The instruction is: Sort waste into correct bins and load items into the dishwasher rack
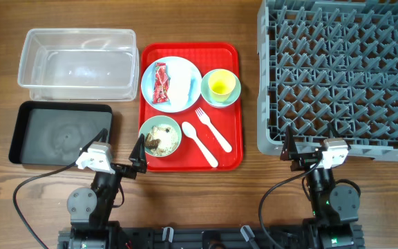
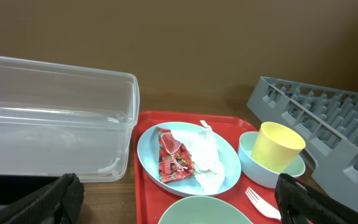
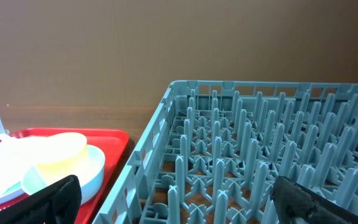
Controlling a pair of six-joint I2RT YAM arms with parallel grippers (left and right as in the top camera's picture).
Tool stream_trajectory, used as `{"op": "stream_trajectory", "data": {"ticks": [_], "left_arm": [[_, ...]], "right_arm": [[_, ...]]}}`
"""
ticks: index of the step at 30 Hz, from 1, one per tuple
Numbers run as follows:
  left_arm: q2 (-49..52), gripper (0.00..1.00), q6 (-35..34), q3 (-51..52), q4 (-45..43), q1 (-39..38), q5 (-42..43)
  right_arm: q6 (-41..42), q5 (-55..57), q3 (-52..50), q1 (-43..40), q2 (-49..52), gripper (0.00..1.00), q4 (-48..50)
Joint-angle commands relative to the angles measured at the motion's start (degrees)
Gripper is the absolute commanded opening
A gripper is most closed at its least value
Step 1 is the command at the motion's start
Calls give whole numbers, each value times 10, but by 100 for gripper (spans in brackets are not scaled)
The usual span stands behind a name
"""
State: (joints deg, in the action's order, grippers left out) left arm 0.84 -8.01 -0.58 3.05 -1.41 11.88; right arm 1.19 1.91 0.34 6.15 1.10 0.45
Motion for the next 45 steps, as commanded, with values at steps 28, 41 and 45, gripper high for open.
{"op": "stream_trajectory", "data": {"ticks": [28,41,45], "left_arm": [[1,100,-1,3,2,-2,3],[1,100,-10,2,-142,-2,119],[7,100,-74,-40,-149,-2,119]], "right_arm": [[4,-7,0,-3,-1,100,1],[10,-234,3,-3,-1,100,124],[70,-271,78,-3,0,100,71]]}}
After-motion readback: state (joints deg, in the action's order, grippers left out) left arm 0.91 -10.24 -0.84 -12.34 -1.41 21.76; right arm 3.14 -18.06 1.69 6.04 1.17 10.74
